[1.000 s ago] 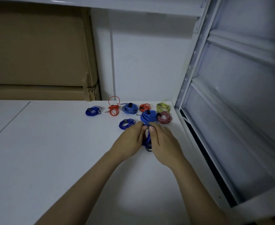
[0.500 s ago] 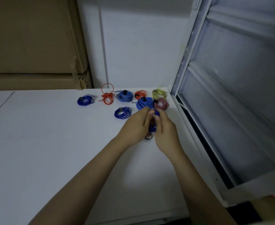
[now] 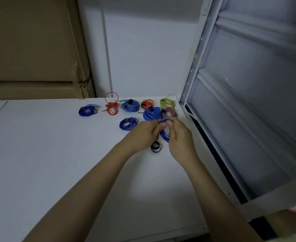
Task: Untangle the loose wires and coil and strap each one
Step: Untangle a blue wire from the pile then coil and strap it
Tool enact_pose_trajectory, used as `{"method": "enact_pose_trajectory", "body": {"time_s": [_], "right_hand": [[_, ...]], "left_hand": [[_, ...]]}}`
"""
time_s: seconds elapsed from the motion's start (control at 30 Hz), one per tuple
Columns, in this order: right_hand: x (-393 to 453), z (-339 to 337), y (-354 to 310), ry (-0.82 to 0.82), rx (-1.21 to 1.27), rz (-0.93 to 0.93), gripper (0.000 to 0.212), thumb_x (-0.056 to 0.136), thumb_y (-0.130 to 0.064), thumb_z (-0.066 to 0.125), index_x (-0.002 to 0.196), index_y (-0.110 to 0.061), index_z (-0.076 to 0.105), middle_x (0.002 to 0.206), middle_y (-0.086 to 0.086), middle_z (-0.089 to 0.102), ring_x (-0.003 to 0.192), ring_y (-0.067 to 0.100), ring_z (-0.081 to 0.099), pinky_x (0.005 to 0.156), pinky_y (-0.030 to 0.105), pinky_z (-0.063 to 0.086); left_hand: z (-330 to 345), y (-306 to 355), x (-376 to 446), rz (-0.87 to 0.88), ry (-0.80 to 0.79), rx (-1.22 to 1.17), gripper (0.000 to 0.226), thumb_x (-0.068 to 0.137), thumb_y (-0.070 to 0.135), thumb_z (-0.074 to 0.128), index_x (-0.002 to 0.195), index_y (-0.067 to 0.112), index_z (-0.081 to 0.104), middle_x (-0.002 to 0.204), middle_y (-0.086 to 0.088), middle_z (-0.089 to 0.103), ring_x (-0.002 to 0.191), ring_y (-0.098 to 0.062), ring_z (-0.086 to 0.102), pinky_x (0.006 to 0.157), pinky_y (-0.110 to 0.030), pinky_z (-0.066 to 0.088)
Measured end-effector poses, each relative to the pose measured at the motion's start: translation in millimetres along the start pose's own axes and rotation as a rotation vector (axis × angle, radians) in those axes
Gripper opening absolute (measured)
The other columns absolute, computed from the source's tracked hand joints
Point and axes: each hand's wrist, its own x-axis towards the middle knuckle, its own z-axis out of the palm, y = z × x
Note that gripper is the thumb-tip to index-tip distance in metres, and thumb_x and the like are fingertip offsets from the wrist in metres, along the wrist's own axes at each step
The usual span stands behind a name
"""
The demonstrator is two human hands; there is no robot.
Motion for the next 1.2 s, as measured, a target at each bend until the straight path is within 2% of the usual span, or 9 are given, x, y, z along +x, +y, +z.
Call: {"method": "enact_pose_trajectory", "body": {"time_s": [0.13, 0.3, 0.47, 0.63, 0.8, 0.93, 1.03, 1.1, 1.2], "right_hand": [[-3.3, -5.4, 8.6, -0.023, -0.056, -0.03, 0.021, 0.098, -0.003, 0.043, 0.101, 0.0, 0.064, 0.086, 0.0, 0.057, 0.079, 0.015, 0.052, 0.066, 0.007, 0.033], [-16.1, -12.3, 25.0, -0.081, -0.074, 0.075, 0.022, 0.097, 0.001, 0.042, 0.101, -0.003, 0.064, 0.094, 0.005, 0.062, 0.084, 0.015, 0.053, 0.069, 0.011, 0.033], [-23.2, -10.8, 29.6, -0.147, -0.033, 0.164, 0.022, 0.1, -0.007, 0.041, 0.102, -0.007, 0.063, 0.097, 0.007, 0.064, 0.09, 0.019, 0.058, 0.072, 0.018, 0.039], [-24.6, -11.7, 26.7, -0.184, 0.025, 0.182, 0.022, 0.1, -0.01, 0.041, 0.094, -0.017, 0.061, 0.087, -0.002, 0.059, 0.08, 0.011, 0.053, 0.064, 0.006, 0.037], [-31.7, -5.4, 16.9, -0.238, 0.188, 0.194, 0.023, 0.101, -0.012, 0.041, 0.097, -0.019, 0.062, 0.08, -0.014, 0.058, 0.071, -0.006, 0.053, 0.062, 0.008, 0.037], [-32.1, 1.9, 8.0, -0.283, 0.143, 0.117, 0.022, 0.1, -0.008, 0.043, 0.1, -0.01, 0.065, 0.083, -0.015, 0.059, 0.079, -0.013, 0.053, 0.069, 0.002, 0.038], [-30.5, 0.8, 9.9, -0.265, 0.12, 0.1, 0.023, 0.1, -0.007, 0.043, 0.1, -0.009, 0.065, 0.089, -0.005, 0.063, 0.082, -0.002, 0.057, 0.073, 0.004, 0.039], [-29.9, 0.1, 12.2, -0.243, 0.099, 0.064, 0.022, 0.099, -0.005, 0.044, 0.101, -0.008, 0.065, 0.094, -0.001, 0.061, 0.085, 0.006, 0.057, 0.076, 0.007, 0.041], [-26.8, -2.1, 10.8, -0.191, 0.101, 0.005, 0.021, 0.097, -0.001, 0.046, 0.102, -0.005, 0.066, 0.104, -0.002, 0.052, 0.092, 0.001, 0.055, 0.083, 0.004, 0.037]], "left_hand": [[-7.8, -11.1, -6.3, -0.129, -0.184, -0.369, 0.037, 0.1, 0.036, 0.042, 0.086, 0.012, 0.065, 0.073, 0.005, 0.07, 0.065, -0.004, 0.063, 0.059, -0.014, 0.047], [-1.0, -38.3, -12.5, -0.163, 0.009, 0.124, 0.02, 0.095, 0.034, 0.057, 0.099, 0.019, 0.069, 0.096, 0.004, 0.068, 0.083, -0.011, 0.06, 0.074, -0.025, 0.048], [25.2, -31.8, -15.4, -0.151, 0.022, 0.425, 0.022, 0.09, 0.038, 0.06, 0.104, 0.023, 0.065, 0.103, 0.002, 0.061, 0.091, -0.018, 0.058, 0.069, -0.027, 0.042], [24.6, -32.2, -20.0, -0.168, 0.069, 0.419, 0.017, 0.094, 0.028, 0.053, 0.106, 0.022, 0.063, 0.105, 0.0, 0.066, 0.095, -0.022, 0.06, 0.073, -0.029, 0.046], [21.0, -31.7, -28.0, -0.151, 0.12, 0.404, 0.018, 0.094, 0.032, 0.055, 0.103, 0.017, 0.061, 0.097, -0.001, 0.067, 0.087, -0.023, 0.061, 0.073, -0.032, 0.048], [16.3, -22.6, -30.6, -0.112, 0.138, 0.279, 0.012, 0.09, 0.025, 0.06, 0.095, 0.014, 0.062, 0.088, -0.002, 0.069, 0.081, -0.02, 0.063, 0.073, -0.034, 0.053], [7.3, -22.7, -33.3, -0.141, 0.06, 0.071, 0.003, 0.088, 0.018, 0.062, 0.086, 0.018, 0.064, 0.081, 0.003, 0.07, 0.078, -0.013, 0.065, 0.077, -0.033, 0.054], [1.8, -24.3, -34.5, -0.113, 0.025, -0.058, 0.008, 0.089, 0.017, 0.062, 0.084, 0.02, 0.066, 0.085, 0.006, 0.067, 0.081, -0.007, 0.06, 0.078, -0.026, 0.049], [-6.5, -22.0, -35.1, -0.1, 0.01, -0.298, 0.008, 0.091, 0.015, 0.061, 0.087, 0.019, 0.068, 0.098, 0.004, 0.066, 0.092, -0.004, 0.059, 0.081, -0.017, 0.045]]}}
